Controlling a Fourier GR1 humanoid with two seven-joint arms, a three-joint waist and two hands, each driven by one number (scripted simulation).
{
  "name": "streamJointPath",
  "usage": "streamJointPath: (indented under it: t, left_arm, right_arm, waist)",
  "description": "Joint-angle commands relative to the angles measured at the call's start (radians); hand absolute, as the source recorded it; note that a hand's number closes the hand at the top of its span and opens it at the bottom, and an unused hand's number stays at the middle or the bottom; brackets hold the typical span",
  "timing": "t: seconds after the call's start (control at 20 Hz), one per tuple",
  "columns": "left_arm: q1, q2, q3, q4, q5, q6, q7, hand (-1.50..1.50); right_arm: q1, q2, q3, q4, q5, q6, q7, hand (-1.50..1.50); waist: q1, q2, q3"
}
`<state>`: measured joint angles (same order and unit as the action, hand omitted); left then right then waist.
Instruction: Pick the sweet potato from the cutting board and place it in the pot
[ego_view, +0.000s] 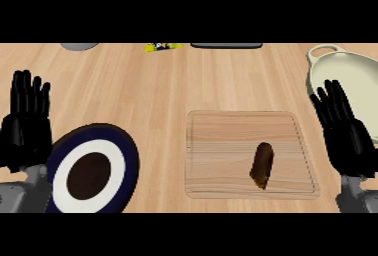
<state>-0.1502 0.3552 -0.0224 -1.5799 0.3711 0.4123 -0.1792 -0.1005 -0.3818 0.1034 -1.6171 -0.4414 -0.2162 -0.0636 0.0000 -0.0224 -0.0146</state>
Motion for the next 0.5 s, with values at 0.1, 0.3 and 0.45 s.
streamJointPath:
  t: [0.1, 0.3, 0.45]
  left_arm:
    - [0.051, 0.051, -0.129, 0.066, -0.025, -0.136, 0.094, 0.0]
    - [0.082, 0.053, -0.215, 0.095, -0.051, -0.177, 0.139, 0.0]
    - [0.114, 0.061, -0.287, 0.136, -0.057, -0.233, 0.202, 0.0]
  right_arm:
    - [0.024, -0.076, 0.151, 0.073, 0.281, -0.161, 0.142, 1.5]
    - [0.067, -0.337, 0.181, 0.175, 0.547, -0.187, 0.194, 1.5]
    - [0.007, -0.291, 0.157, 0.118, 0.739, -0.448, 0.144, -1.5]
  waist:
    - [0.0, 0.035, 0.008]
    - [-0.04, 0.071, -0.044]
    - [-0.056, 0.025, -0.003]
